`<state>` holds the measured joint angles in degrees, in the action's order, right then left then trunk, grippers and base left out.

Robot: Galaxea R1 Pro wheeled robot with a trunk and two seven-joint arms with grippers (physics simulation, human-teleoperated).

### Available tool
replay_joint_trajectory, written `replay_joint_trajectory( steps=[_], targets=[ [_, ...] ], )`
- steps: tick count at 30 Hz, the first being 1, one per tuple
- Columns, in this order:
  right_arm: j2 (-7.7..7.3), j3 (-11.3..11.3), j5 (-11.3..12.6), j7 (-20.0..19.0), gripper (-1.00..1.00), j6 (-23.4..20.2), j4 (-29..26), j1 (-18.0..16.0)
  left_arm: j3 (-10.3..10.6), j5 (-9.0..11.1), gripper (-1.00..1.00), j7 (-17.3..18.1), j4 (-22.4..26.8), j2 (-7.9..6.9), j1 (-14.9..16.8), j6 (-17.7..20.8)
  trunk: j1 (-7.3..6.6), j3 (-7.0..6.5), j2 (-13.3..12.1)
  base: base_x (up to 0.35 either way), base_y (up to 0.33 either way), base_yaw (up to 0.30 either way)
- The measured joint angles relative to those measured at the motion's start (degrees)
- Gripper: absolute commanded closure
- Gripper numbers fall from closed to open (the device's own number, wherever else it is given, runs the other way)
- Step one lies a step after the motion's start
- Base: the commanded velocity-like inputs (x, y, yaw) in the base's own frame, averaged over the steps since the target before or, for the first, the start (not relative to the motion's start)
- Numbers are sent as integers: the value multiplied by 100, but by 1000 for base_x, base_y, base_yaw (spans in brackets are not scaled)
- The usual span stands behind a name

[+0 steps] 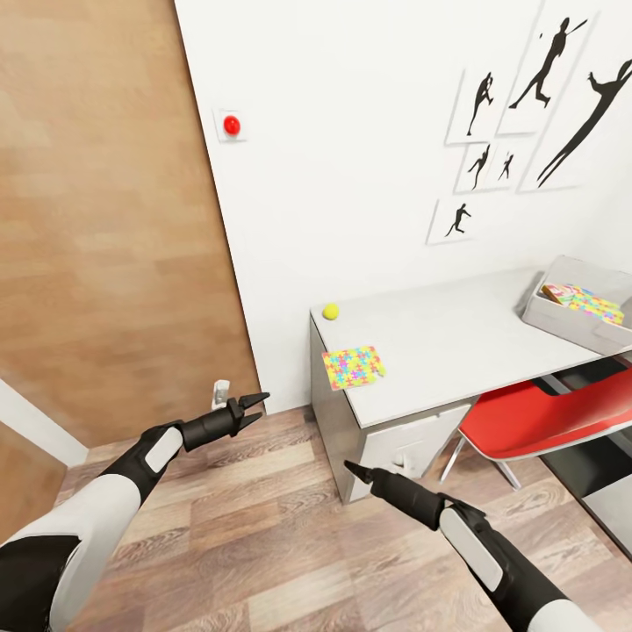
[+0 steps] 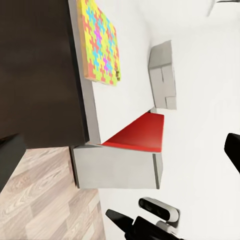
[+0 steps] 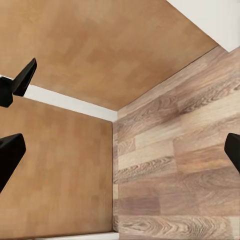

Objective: Put all the toys in the child's room - the three board games (two on the bed and one on the table), the two jigsaw puzzles on the table, and the tennis ball on the table - inside the toy box on the table in the child's room.

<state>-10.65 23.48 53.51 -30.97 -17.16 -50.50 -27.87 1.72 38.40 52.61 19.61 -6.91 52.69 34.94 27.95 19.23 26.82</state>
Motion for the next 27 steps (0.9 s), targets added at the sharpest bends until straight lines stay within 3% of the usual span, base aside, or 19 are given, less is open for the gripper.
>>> replay_joint_trajectory(
  steps=[27],
  targets=[
    [52, -6, 18, 49, -100, -239, -53, -47, -3, -3, -100, -3, 0, -1, 0, 0, 594, 483, 1086, 0, 0, 0]
  ],
)
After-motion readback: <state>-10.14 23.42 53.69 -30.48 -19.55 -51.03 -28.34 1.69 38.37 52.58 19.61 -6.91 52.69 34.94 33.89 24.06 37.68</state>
